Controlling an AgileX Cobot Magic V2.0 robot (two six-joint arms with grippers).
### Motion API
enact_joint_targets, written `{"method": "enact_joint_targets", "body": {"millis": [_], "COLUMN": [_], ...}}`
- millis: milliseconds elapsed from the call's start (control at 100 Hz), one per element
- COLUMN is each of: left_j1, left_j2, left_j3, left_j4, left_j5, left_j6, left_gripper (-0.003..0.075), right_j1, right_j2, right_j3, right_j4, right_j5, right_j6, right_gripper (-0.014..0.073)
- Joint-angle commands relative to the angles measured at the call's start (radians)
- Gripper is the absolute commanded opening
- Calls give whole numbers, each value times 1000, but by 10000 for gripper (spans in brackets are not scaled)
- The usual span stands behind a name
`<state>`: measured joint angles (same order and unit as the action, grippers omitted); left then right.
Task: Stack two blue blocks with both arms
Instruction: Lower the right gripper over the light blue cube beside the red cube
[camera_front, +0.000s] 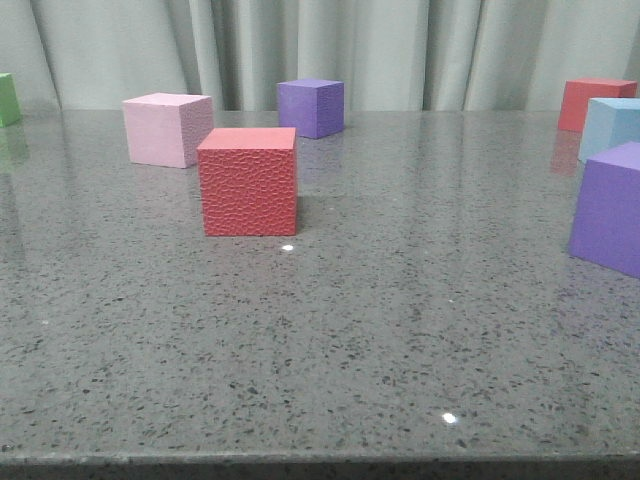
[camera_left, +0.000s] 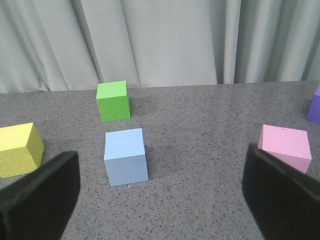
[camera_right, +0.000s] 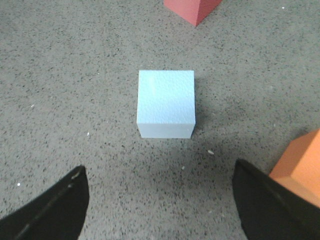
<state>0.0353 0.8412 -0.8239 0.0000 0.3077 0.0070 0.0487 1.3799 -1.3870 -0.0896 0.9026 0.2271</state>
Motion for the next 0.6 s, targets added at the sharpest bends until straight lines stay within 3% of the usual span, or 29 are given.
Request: {"method": "enact_joint_targets", "body": {"millis": [0,290,590], "left_j1": [2,2,2], "left_j2": [-3,-3,-3], "left_j3": [-37,-37,-37], "left_j4": [0,0,0], "left_j5": [-73,-69,-64], "left_j6": [0,0,0], "left_gripper": [641,641,641], "right_j1": [-5,-5,-32], "right_j2": [53,296,412], "right_j3": [-123,-392,-462], "right_j4": [-5,-22,3], "right_j5": [27,213,278], "right_j6": [-7,-12,-16], "right_gripper": [589,589,589]}}
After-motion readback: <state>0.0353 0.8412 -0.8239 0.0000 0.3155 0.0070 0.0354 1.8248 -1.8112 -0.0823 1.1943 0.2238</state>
